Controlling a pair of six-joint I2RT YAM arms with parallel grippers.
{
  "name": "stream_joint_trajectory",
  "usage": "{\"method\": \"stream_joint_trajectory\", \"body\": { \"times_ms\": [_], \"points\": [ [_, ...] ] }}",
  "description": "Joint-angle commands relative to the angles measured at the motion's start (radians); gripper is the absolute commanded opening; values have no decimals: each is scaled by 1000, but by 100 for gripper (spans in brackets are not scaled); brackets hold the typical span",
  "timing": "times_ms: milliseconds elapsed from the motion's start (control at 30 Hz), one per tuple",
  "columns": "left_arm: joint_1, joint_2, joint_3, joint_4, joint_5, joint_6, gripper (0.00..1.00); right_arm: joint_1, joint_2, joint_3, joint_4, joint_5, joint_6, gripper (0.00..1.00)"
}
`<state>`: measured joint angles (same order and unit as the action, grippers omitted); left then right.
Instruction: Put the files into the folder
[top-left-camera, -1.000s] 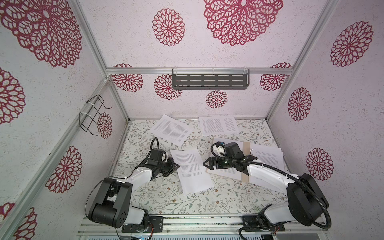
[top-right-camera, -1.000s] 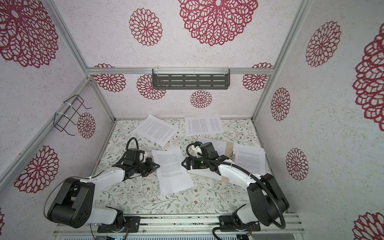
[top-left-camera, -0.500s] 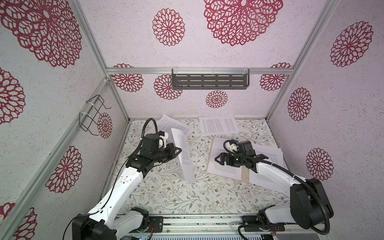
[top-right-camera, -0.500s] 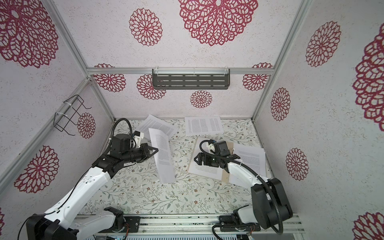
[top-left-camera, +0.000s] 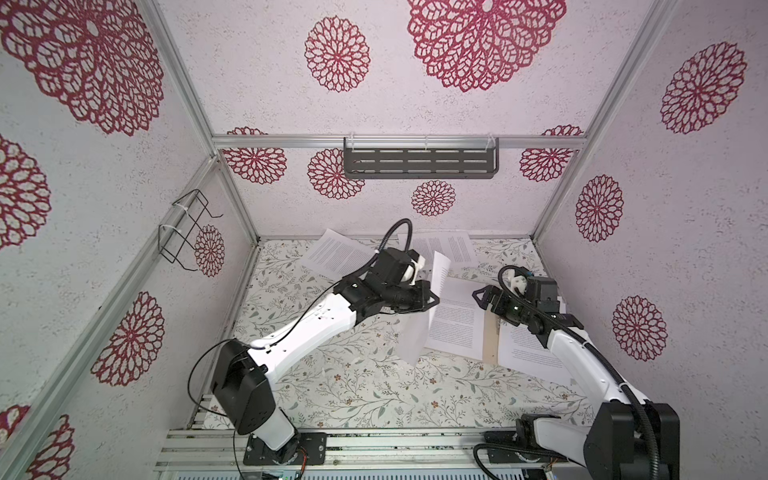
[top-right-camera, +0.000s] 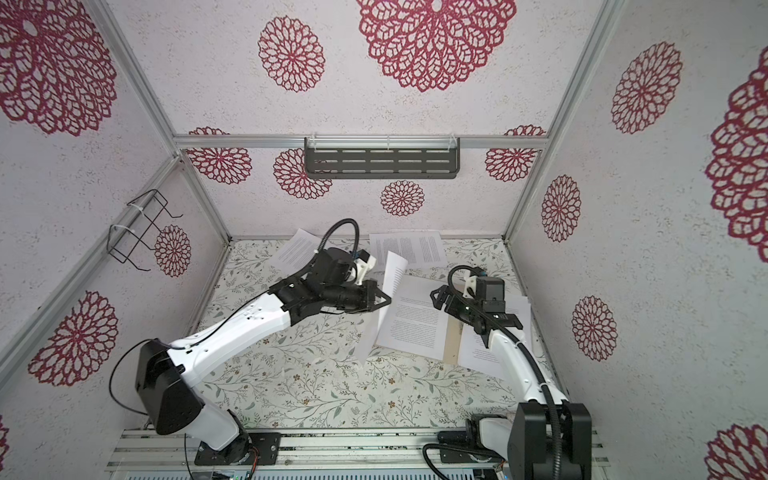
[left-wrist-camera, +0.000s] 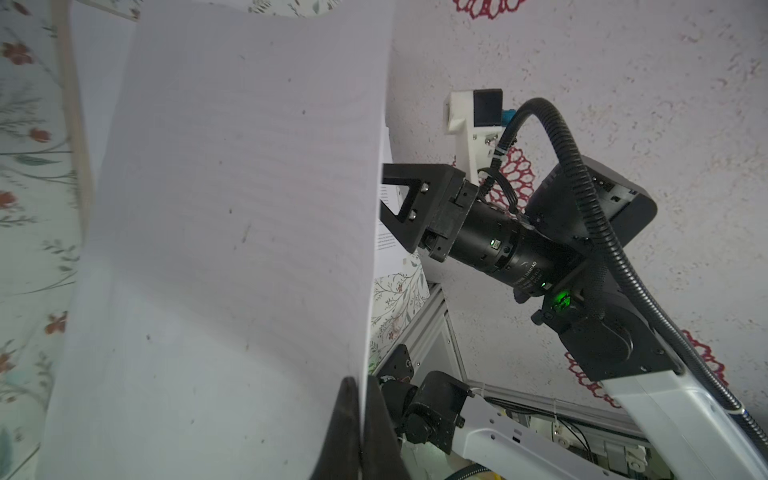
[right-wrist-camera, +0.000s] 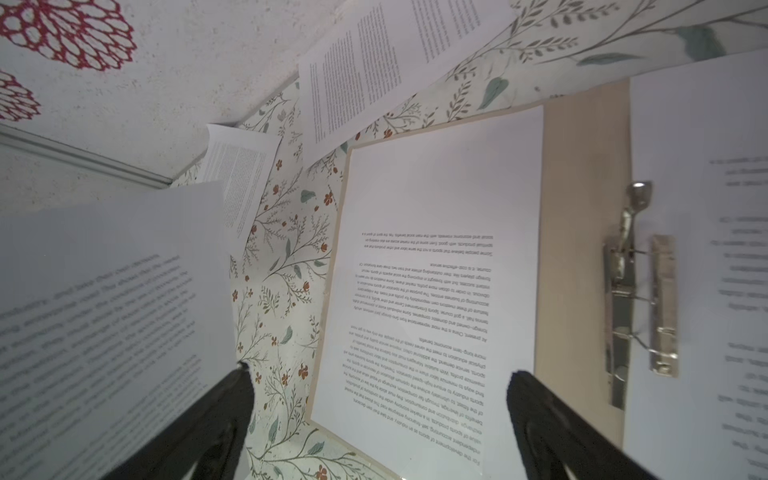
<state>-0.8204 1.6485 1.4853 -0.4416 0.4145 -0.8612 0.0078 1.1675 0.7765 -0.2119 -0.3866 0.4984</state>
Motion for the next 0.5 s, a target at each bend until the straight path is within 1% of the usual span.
{"method": "stream_joint_trajectory", "body": {
  "times_ms": [0, 100, 200, 233, 267, 333, 400, 433, 467],
  "points": [
    [-34, -1, 56, 43, 37, -13, 0, -36, -59, -22, -45, 29, 27, 99],
    [-34, -33, -18, 104, 55, -60, 0, -62, -101, -49, -50, 36, 35, 99],
    [-11, -67, -120, 126, 66, -92, 0, -65, -134, -85, -18, -4, 46, 99],
    [11, -83, -176, 161, 92, -131, 0, -63, -142, -101, -1, -36, 54, 99],
    [42, -100, -248, 230, 133, -181, 0, -61, -142, -117, 18, -74, 66, 99],
    [97, -125, -379, 424, 197, -299, 0, -38, -131, -162, 66, -141, 101, 99],
    [154, -117, -447, 527, 259, -358, 0, 16, -118, -240, 193, -210, 173, 99],
    [184, -100, -473, 572, 299, -384, 0, 57, -101, -277, 274, -229, 213, 99],
    [205, -80, -496, 637, 330, -412, 0, 97, -76, -296, 314, -223, 233, 99]
  ]
}}
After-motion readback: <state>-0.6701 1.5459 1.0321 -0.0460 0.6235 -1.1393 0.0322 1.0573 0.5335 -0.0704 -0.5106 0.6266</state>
